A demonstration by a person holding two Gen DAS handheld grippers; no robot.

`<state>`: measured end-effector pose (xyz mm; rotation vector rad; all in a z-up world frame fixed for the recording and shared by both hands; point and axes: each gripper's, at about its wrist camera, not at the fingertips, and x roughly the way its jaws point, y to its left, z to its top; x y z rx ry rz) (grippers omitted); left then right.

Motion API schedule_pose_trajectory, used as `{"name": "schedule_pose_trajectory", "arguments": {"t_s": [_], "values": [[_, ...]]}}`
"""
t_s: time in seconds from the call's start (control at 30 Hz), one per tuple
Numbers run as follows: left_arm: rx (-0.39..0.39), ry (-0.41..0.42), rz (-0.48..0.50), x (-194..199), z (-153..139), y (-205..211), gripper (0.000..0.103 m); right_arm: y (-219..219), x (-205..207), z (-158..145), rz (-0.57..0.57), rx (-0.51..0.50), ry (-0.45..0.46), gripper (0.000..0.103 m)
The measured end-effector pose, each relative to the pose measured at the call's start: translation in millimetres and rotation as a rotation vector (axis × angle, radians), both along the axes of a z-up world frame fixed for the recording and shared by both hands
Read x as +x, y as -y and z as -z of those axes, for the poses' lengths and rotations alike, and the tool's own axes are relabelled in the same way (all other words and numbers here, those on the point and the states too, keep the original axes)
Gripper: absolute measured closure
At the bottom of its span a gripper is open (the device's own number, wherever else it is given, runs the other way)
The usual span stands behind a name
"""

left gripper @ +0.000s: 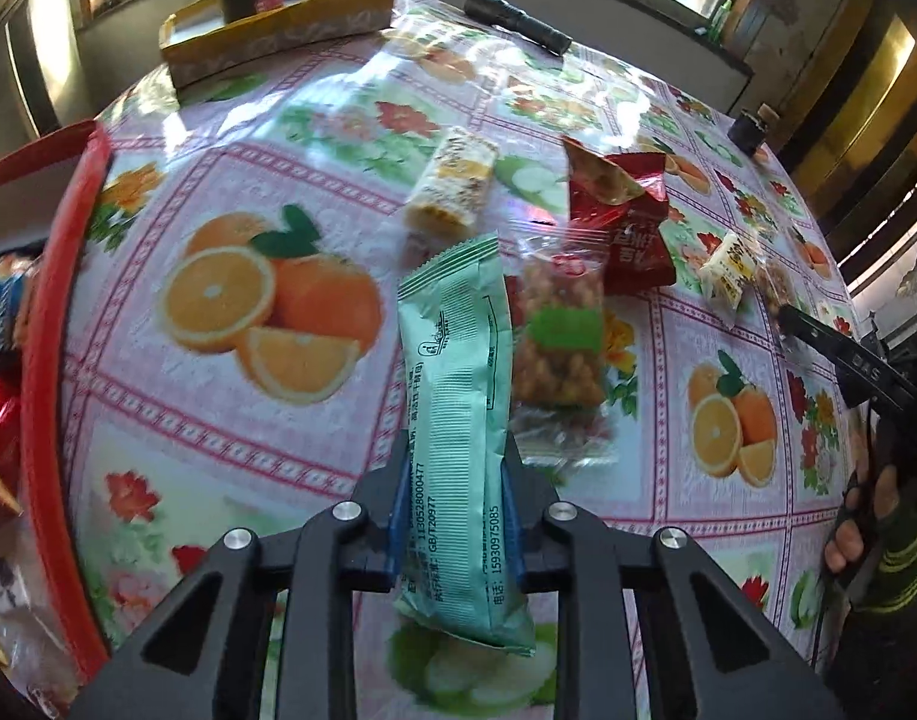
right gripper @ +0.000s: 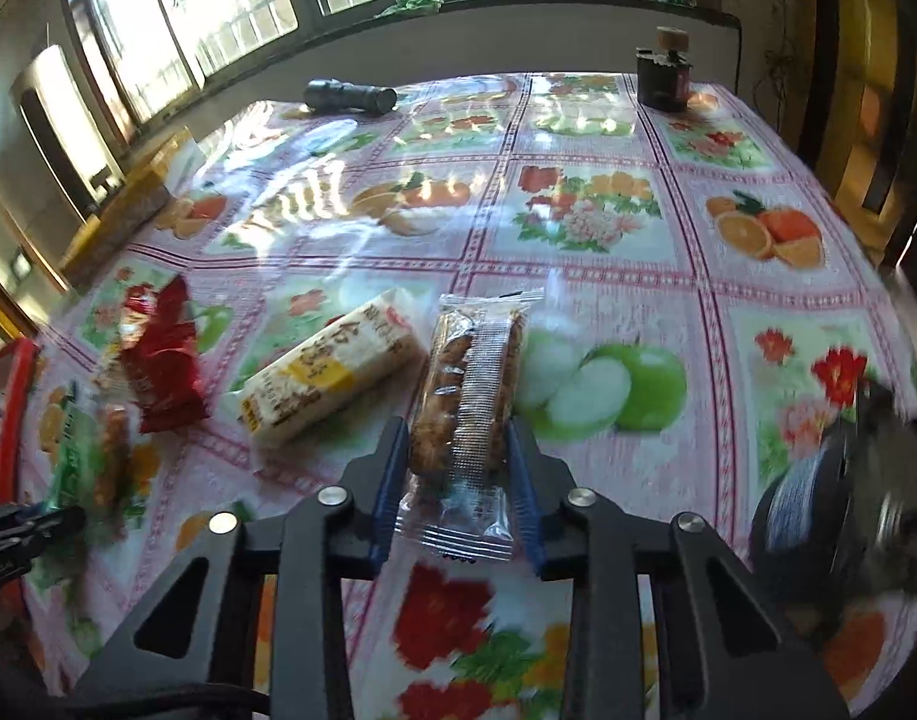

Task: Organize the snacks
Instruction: 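Carry the green bar packet and peanut-candy packet into the tray and open both tools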

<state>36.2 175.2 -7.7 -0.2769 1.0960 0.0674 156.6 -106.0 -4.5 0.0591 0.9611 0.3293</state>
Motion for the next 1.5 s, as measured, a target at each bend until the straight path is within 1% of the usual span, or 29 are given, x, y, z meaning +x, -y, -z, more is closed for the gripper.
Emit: {"name": "schedule_pose_trajectory", "arguments": {"t_s": [0.03, 0.2, 0.33, 0.4, 0.53, 0.7, 0.77, 0.83, 0.97, 1.1, 1.3, 1.5], "values": [[-0.003, 0.001, -0.003, -2.4, -0.2, -2.0, 0.079, 0.4, -6.2, -1.3, 0.0, 0.021, 0.0, 0.069], [-0.014, 0.011, -0.01, -18.8, -6.4, -10.5, 0.079, -6.1, -38.2, -12.0, -0.017, 0.063, 0.019, 0.069], [0.0, 0.04, -0.007, -30.6, -19.6, -10.8, 0.079, -6.1, -66.5, -25.3, -0.03, 0.165, 0.027, 0.069], [0.025, 0.057, -0.009, -35.6, -26.0, -9.0, 0.079, -11.1, -86.8, -32.8, -0.046, 0.219, 0.031, 0.069], [0.079, 0.076, -0.024, -45.8, -34.7, -6.5, 0.079, -29.4, -118.9, -44.3, -0.093, 0.288, 0.044, 0.069], [0.162, 0.122, -0.06, -65.8, -51.3, -10.5, 0.079, -58.1, -145.7, -57.0, -0.166, 0.384, 0.038, 0.069], [0.182, 0.14, -0.074, -72.7, -57.5, -14.7, 0.079, -69.3, -152.0, -61.3, -0.194, 0.414, 0.032, 0.069], [0.206, 0.156, -0.086, -80.1, -62.3, -18.9, 0.079, -79.9, -156.9, -65.2, -0.219, 0.427, 0.036, 0.069], [0.222, 0.176, -0.12, -94.8, -67.7, -32.5, 0.079, -102.6, -166.7, -71.4, -0.27, 0.448, 0.036, 0.069], [0.212, 0.181, -0.181, -106.1, -67.8, -50.4, 0.079, -122.2, -172.6, -72.9, -0.308, 0.46, 0.03, 0.068], [0.224, 0.195, -0.229, -119.2, -70.6, -66.5, 0.079, -142.2, -178.4, -74.0, -0.349, 0.46, 0.024, 0.068], [0.22, 0.204, -0.264, -128.2, -71.0, -82.9, 0.079, -157.2, -183.3, -73.4, -0.366, 0.462, 0.018, 0.068]]}}
